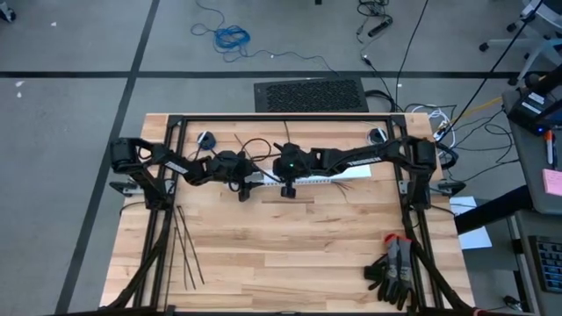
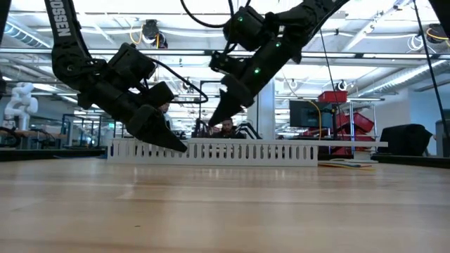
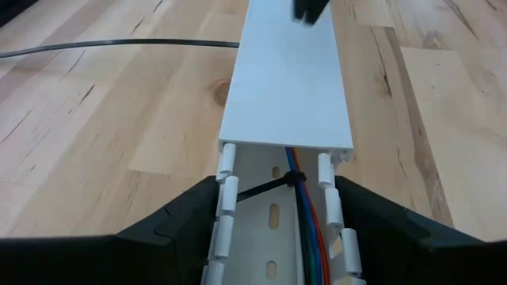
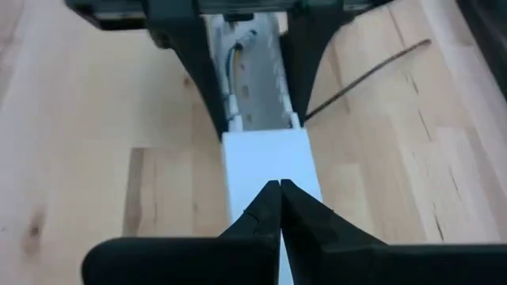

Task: Ziptie cables
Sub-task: Close the white cable duct

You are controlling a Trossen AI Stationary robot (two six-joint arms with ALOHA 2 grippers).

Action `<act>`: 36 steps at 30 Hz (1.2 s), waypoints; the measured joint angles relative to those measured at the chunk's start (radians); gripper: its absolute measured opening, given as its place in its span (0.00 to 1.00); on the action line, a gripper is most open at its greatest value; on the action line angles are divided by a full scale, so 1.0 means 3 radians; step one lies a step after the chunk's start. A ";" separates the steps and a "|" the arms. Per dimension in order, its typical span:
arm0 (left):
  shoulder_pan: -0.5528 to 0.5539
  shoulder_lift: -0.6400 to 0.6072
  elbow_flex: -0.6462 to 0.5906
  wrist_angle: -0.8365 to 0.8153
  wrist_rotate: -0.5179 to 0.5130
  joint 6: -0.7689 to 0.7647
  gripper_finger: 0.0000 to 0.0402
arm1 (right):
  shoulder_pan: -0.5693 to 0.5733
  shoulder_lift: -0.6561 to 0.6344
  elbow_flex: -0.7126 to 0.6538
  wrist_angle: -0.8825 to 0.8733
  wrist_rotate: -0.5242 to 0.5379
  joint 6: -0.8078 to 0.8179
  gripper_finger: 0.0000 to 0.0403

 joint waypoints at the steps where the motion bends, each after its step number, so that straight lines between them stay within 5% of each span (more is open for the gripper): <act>1: 0.0000 0.0000 0.0000 0.0000 -0.0001 0.0000 0.58 | -0.0001 0.0025 0.0010 0.0043 0.0000 0.0024 0.00; 29: -0.0056 -0.0022 -0.0004 -0.0027 -0.0042 -0.0047 0.58 | -0.0205 0.0771 0.0037 0.1036 -0.0500 0.0314 0.00; 36: -0.0017 -0.0176 -0.0012 -0.0317 -0.0080 0.0004 0.78 | -0.0201 0.0772 0.0034 0.1037 -0.0494 0.0312 0.00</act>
